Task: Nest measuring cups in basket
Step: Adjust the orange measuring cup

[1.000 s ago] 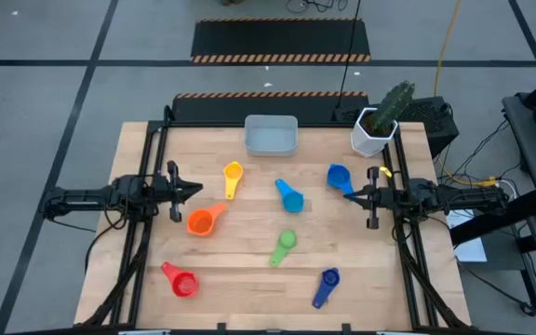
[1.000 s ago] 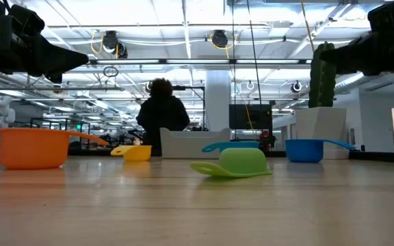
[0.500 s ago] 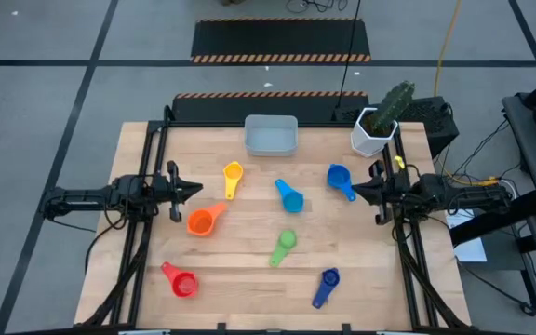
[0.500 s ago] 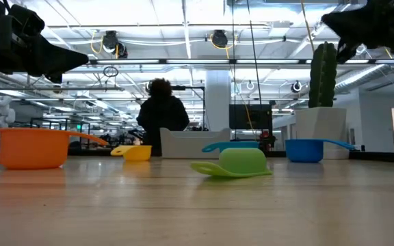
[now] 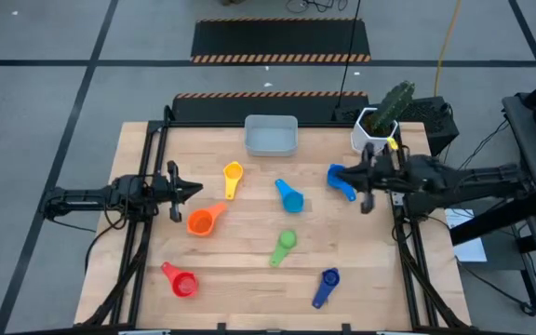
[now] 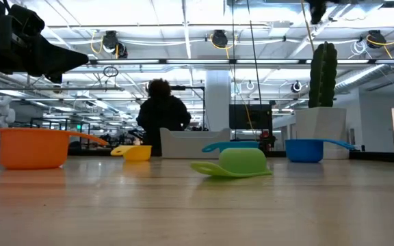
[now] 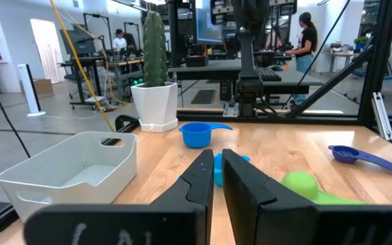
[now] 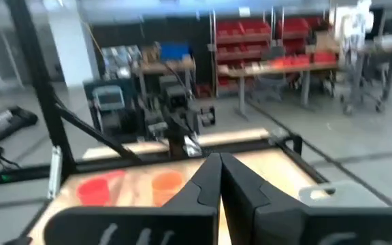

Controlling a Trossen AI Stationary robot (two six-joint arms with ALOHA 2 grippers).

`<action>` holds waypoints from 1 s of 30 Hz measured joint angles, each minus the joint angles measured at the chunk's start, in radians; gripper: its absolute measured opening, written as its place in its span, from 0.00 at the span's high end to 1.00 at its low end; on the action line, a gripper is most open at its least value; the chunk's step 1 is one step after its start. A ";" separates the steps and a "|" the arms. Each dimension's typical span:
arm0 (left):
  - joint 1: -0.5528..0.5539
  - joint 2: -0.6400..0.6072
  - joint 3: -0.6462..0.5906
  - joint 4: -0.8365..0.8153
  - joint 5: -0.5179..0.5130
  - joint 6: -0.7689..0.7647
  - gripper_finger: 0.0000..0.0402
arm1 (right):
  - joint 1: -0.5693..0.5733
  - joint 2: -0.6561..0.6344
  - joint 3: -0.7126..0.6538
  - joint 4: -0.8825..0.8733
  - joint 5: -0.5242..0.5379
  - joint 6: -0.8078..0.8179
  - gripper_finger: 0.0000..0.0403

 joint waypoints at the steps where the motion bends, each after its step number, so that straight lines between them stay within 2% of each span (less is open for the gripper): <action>1: 0.000 0.000 0.000 0.000 0.000 0.000 0.91 | 0.000 0.044 0.029 -0.010 0.001 0.007 1.00; 6: 0.000 0.000 0.000 0.000 0.000 -0.013 0.91 | 0.000 0.233 0.109 -0.042 -0.016 0.066 1.00; 13: 0.000 0.000 0.000 0.000 0.000 -0.095 0.91 | 0.000 0.411 0.113 -0.052 -0.017 0.164 1.00; 20: 0.000 0.000 0.000 0.049 0.001 -0.245 0.91 | 0.000 0.551 0.113 -0.039 -0.017 0.251 1.00; 25: -0.001 0.000 0.003 0.221 0.106 -0.305 0.91 | -0.004 0.634 0.113 0.022 -0.020 0.253 1.00; 30: -0.013 0.047 0.085 0.166 0.100 -0.302 0.91 | -0.027 0.677 0.113 0.119 -0.047 0.223 1.00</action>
